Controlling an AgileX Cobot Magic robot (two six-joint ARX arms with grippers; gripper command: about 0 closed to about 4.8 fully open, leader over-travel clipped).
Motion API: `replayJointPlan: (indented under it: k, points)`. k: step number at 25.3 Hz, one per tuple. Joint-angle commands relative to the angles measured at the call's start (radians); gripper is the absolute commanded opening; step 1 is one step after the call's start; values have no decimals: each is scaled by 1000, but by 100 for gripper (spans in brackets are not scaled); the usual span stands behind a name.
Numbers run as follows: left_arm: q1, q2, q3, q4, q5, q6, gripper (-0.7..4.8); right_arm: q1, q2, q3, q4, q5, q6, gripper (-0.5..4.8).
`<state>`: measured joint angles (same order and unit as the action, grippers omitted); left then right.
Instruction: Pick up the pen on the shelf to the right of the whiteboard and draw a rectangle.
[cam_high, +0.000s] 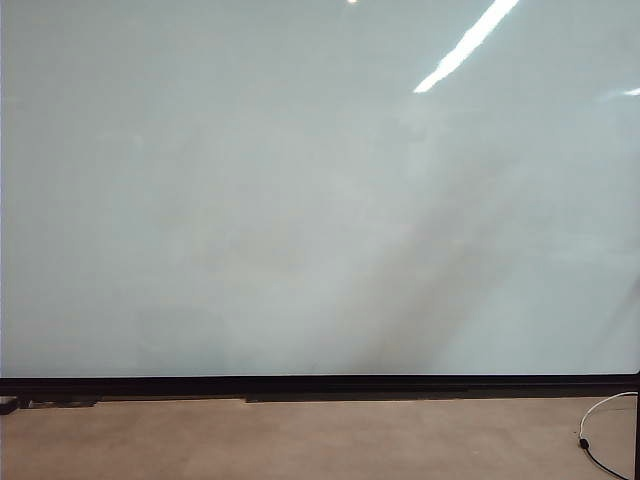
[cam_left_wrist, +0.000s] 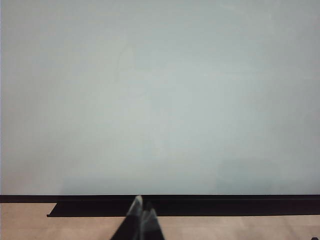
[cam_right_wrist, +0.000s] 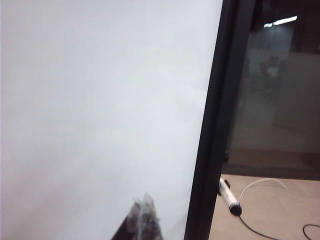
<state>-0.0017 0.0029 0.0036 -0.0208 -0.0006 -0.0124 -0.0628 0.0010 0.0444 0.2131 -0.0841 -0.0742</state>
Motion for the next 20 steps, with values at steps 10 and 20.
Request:
replayJointPlan:
  k: [10,20]
  points:
    - [0,0,3,6,4,5,-4,-2,194,225,-159,3,47,21]
    - [0,0,3,6,4,5,-4,-93,398,225,-17,40,-9,118]
